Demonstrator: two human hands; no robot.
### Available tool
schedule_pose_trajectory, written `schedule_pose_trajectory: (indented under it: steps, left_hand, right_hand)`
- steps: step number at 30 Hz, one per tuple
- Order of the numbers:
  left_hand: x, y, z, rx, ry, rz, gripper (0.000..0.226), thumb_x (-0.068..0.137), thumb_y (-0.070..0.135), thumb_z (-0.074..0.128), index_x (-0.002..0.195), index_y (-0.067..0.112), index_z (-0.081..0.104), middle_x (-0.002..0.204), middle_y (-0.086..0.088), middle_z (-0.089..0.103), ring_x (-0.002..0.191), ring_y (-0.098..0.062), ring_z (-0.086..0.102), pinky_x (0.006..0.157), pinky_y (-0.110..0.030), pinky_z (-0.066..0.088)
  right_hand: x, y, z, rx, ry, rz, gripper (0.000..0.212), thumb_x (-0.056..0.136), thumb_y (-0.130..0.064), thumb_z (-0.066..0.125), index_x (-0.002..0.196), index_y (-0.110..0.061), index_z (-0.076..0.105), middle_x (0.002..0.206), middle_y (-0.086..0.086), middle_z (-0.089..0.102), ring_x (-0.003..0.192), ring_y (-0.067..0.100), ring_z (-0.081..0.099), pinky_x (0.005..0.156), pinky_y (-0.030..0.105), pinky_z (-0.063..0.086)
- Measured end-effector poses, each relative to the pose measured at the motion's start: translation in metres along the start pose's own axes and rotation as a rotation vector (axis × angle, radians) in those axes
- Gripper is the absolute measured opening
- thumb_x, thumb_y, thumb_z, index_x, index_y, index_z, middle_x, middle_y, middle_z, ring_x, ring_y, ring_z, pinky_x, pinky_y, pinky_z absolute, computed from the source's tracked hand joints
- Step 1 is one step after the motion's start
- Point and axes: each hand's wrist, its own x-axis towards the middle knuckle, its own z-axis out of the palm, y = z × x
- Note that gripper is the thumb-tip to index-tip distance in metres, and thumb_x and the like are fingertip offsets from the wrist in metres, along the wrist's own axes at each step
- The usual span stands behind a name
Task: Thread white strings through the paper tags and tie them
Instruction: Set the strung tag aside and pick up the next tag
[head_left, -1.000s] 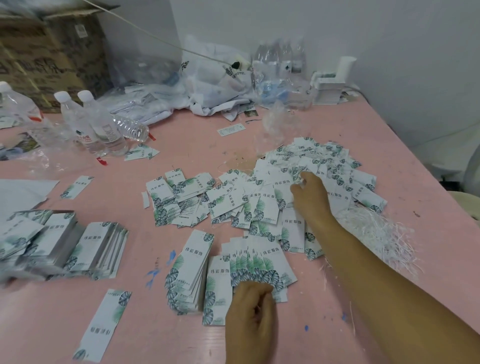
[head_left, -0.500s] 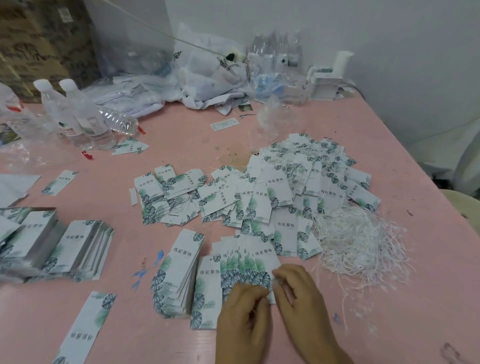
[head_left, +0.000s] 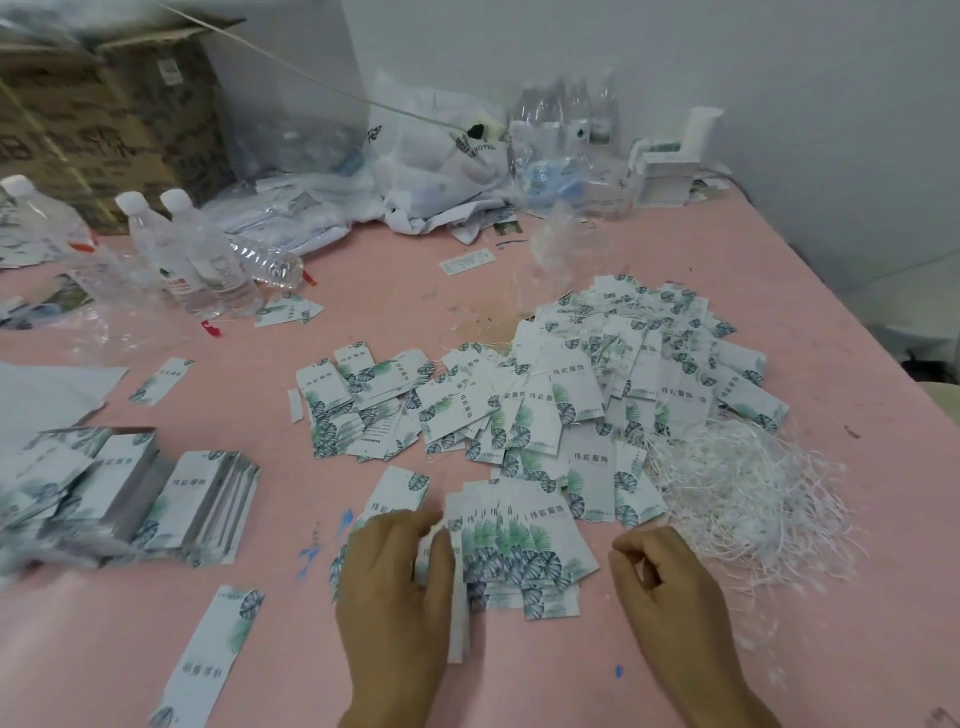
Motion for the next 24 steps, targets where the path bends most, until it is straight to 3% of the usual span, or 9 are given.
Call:
schedule_pose_trajectory:
  steps: [4, 6, 9, 12, 15, 18, 19, 21, 24]
  left_hand:
    - [0.02, -0.022, -0.011, 0.059, 0.063, -0.132, 0.014, 0.088, 0.01, 0.07, 0.098, 0.019, 0.068, 0.092, 0.017, 0.055, 0.089, -0.013, 0.053, 0.07, -0.008, 0.038]
    - [0.018, -0.025, -0.012, 0.025, 0.074, -0.14, 0.008, 0.089, 0.017, 0.062, 0.095, 0.022, 0.066, 0.091, 0.024, 0.052, 0.087, -0.015, 0.054, 0.071, -0.009, 0.039]
    - [0.003, -0.02, -0.009, -0.036, 0.091, -0.054, 0.011, 0.087, 0.026, 0.052, 0.089, 0.024, 0.063, 0.086, 0.024, 0.052, 0.084, -0.01, 0.053, 0.072, -0.02, 0.041]
    - [-0.019, -0.01, -0.001, -0.143, 0.071, 0.015, 0.01, 0.085, 0.02, 0.055, 0.088, 0.027, 0.061, 0.088, 0.02, 0.055, 0.08, -0.004, 0.054, 0.07, -0.014, 0.04]
    - [-0.039, -0.003, 0.011, -0.221, 0.007, 0.015, 0.014, 0.082, 0.017, 0.058, 0.085, 0.029, 0.063, 0.088, 0.018, 0.058, 0.071, 0.001, 0.054, 0.062, -0.011, 0.04]
    - [-0.048, -0.002, 0.021, -0.246, -0.071, 0.053, 0.013, 0.08, 0.014, 0.059, 0.082, 0.025, 0.065, 0.084, 0.013, 0.06, 0.071, 0.008, 0.05, 0.061, -0.008, 0.039]
    - [-0.05, -0.002, 0.023, -0.255, -0.085, 0.059, 0.012, 0.08, 0.014, 0.059, 0.082, 0.023, 0.066, 0.084, 0.011, 0.062, 0.07, 0.007, 0.051, 0.059, -0.009, 0.04]
    - [-0.052, -0.003, 0.025, -0.265, -0.109, 0.067, 0.011, 0.079, 0.014, 0.059, 0.081, 0.022, 0.067, 0.083, 0.01, 0.064, 0.068, 0.003, 0.055, 0.055, -0.014, 0.044]
    - [-0.052, -0.003, 0.026, -0.252, -0.115, 0.074, 0.011, 0.078, 0.015, 0.06, 0.081, 0.023, 0.067, 0.084, 0.013, 0.063, 0.066, 0.0, 0.057, 0.052, -0.02, 0.047]
  right_hand:
    - [0.003, -0.039, 0.016, 0.144, -0.104, -0.035, 0.016, 0.085, -0.019, 0.069, 0.086, -0.033, 0.062, 0.088, -0.014, 0.057, 0.068, 0.009, 0.053, 0.059, 0.014, 0.042]
    - [0.015, -0.067, 0.035, 0.267, -0.257, 0.03, 0.016, 0.087, -0.026, 0.07, 0.097, -0.035, 0.062, 0.086, -0.013, 0.059, 0.066, 0.005, 0.053, 0.06, 0.015, 0.045]
    - [0.044, -0.103, 0.071, 0.282, -0.429, 0.121, 0.036, 0.088, -0.041, 0.067, 0.12, -0.029, 0.055, 0.098, -0.013, 0.059, 0.079, -0.001, 0.056, 0.072, 0.019, 0.049]
    - [0.07, -0.125, 0.102, 0.179, -0.499, 0.125, 0.058, 0.084, -0.049, 0.067, 0.131, -0.022, 0.045, 0.115, -0.006, 0.053, 0.1, 0.012, 0.056, 0.084, 0.03, 0.047]
    - [0.084, -0.128, 0.121, 0.049, -0.603, 0.128, 0.055, 0.078, -0.046, 0.074, 0.119, -0.016, 0.053, 0.109, -0.003, 0.053, 0.095, 0.015, 0.057, 0.076, 0.03, 0.046]
    - [0.094, -0.121, 0.125, 0.195, -0.662, 0.177, 0.021, 0.079, -0.026, 0.077, 0.072, -0.018, 0.059, 0.067, -0.006, 0.049, 0.059, 0.011, 0.05, 0.061, 0.027, 0.041]
    - [0.099, -0.118, 0.125, 0.232, -0.666, 0.187, 0.035, 0.079, -0.021, 0.076, 0.058, -0.02, 0.048, 0.055, -0.006, 0.04, 0.052, 0.014, 0.043, 0.058, 0.029, 0.039]
    - [0.105, -0.114, 0.123, 0.252, -0.663, 0.192, 0.046, 0.081, -0.018, 0.073, 0.053, -0.019, 0.036, 0.051, -0.001, 0.032, 0.05, 0.016, 0.039, 0.057, 0.034, 0.041]
    - [0.105, -0.11, 0.119, 0.17, -0.654, 0.13, 0.034, 0.082, -0.024, 0.071, 0.06, -0.017, 0.046, 0.057, 0.004, 0.041, 0.046, 0.015, 0.043, 0.056, 0.03, 0.038]
